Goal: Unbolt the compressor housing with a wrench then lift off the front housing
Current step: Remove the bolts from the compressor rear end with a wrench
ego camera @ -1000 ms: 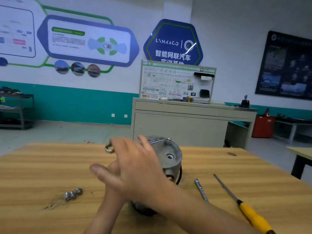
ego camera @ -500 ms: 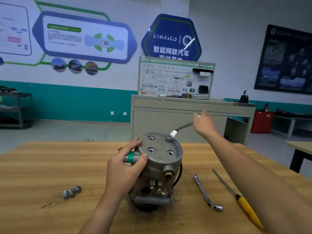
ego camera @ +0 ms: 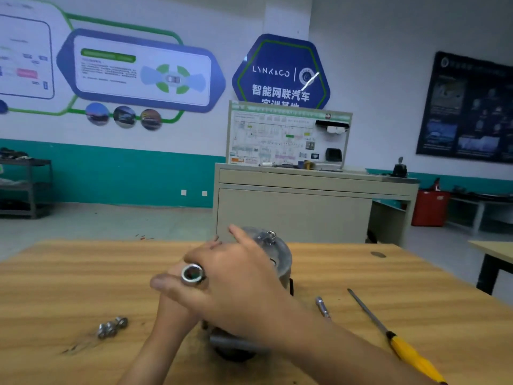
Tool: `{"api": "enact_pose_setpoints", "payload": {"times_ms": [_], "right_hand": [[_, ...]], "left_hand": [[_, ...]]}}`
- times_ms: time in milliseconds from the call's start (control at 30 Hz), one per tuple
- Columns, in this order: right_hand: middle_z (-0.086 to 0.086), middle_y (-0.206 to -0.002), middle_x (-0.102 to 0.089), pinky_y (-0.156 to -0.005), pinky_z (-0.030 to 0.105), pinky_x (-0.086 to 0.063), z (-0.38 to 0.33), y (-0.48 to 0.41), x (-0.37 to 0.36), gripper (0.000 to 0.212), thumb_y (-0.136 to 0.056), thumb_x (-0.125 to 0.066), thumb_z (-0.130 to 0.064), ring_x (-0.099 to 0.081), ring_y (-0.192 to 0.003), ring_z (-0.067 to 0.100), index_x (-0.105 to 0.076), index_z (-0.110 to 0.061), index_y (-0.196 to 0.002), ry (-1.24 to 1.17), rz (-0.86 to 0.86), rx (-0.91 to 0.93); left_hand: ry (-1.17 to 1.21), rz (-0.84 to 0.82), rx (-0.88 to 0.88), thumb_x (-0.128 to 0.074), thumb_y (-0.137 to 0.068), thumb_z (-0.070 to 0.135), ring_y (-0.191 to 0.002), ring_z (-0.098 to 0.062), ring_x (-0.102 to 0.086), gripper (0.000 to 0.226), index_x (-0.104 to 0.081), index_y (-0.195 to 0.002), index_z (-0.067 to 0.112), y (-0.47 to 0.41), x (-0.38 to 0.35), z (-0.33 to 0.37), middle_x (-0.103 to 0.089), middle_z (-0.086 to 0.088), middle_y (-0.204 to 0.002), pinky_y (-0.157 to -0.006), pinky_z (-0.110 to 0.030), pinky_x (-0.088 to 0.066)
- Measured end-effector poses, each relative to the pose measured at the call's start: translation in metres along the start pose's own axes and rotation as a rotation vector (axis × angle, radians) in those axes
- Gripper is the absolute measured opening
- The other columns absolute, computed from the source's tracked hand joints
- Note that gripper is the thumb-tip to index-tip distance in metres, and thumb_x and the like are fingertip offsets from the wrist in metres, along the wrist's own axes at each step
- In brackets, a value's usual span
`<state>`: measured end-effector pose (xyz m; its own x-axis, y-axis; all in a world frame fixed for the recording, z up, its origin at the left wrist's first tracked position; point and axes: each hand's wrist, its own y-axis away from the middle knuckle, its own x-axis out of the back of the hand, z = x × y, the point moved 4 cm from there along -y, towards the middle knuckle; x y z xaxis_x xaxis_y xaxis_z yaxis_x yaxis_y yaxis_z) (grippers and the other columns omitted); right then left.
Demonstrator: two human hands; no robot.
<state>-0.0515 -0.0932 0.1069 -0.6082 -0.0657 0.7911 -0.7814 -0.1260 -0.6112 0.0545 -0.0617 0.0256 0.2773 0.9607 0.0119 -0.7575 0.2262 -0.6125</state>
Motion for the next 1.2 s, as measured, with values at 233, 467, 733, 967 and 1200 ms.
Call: {"api": "enact_pose_setpoints", "payload": {"times_ms": [233, 467, 733, 967, 1200], "right_hand": [[-0.011, -0.080, -0.072, -0.073, 0.017, -0.052, 0.106, 0.105, 0.025, 0.015, -0.085, -0.058, -0.015, -0.067, -0.077, 0.001, -0.061, -0.029, -0.090, -0.795, 0.953, -0.685], [0.016, -0.090, -0.061, -0.077, 0.035, -0.048, 0.213, -0.031, 0.000, 0.030, -0.092, -0.053, -0.027, -0.059, -0.073, 0.026, -0.053, 0.001, -0.103, -0.766, 0.322, -1.075], [0.010, -0.107, -0.063, -0.077, 0.034, -0.036, 0.064, -0.123, -0.029, 0.023, -0.093, -0.040, -0.011, -0.058, -0.097, 0.026, -0.058, -0.009, -0.108, 0.229, -0.192, -0.293], [-0.008, -0.088, -0.072, -0.103, 0.035, -0.036, 0.033, 0.060, 0.018, 0.031, -0.083, -0.050, -0.036, -0.065, -0.089, 0.003, -0.073, -0.019, -0.070, -0.126, 0.356, 0.090], [-0.008, -0.086, -0.072, -0.077, 0.029, -0.041, 0.173, 0.081, 0.012, 0.024, -0.092, -0.052, -0.029, -0.065, -0.086, 0.002, -0.069, -0.024, -0.077, -1.011, 0.759, -0.949]], "left_hand": [[-0.025, -0.031, -0.033, -0.065, -0.081, 0.003, -0.092, 0.028, -0.049, 0.039, -0.064, -0.094, 0.039, 0.002, 0.010, 0.019, -0.058, 0.046, -0.087, -0.072, 0.000, -0.044], [0.036, -0.013, -0.002, -0.066, -0.080, 0.004, -0.095, 0.025, -0.050, 0.036, -0.065, -0.096, 0.036, 0.006, 0.010, 0.021, -0.058, 0.030, -0.106, -0.076, -0.002, -0.045], [-0.007, -0.002, -0.047, -0.068, -0.077, 0.011, -0.087, 0.015, -0.058, 0.031, -0.064, -0.089, 0.039, 0.009, -0.006, 0.026, -0.066, 0.028, -0.090, -0.075, -0.008, -0.046], [0.011, -0.044, -0.025, -0.066, -0.080, -0.001, -0.088, 0.022, -0.054, 0.040, -0.061, -0.092, 0.037, 0.003, 0.004, 0.026, -0.060, 0.028, -0.097, -0.073, 0.002, -0.041], [0.057, -0.066, 0.040, -0.066, -0.083, 0.009, -0.088, 0.026, -0.050, 0.032, -0.065, -0.097, 0.037, 0.002, 0.006, 0.024, -0.055, 0.039, -0.091, -0.073, -0.011, -0.051]]}}
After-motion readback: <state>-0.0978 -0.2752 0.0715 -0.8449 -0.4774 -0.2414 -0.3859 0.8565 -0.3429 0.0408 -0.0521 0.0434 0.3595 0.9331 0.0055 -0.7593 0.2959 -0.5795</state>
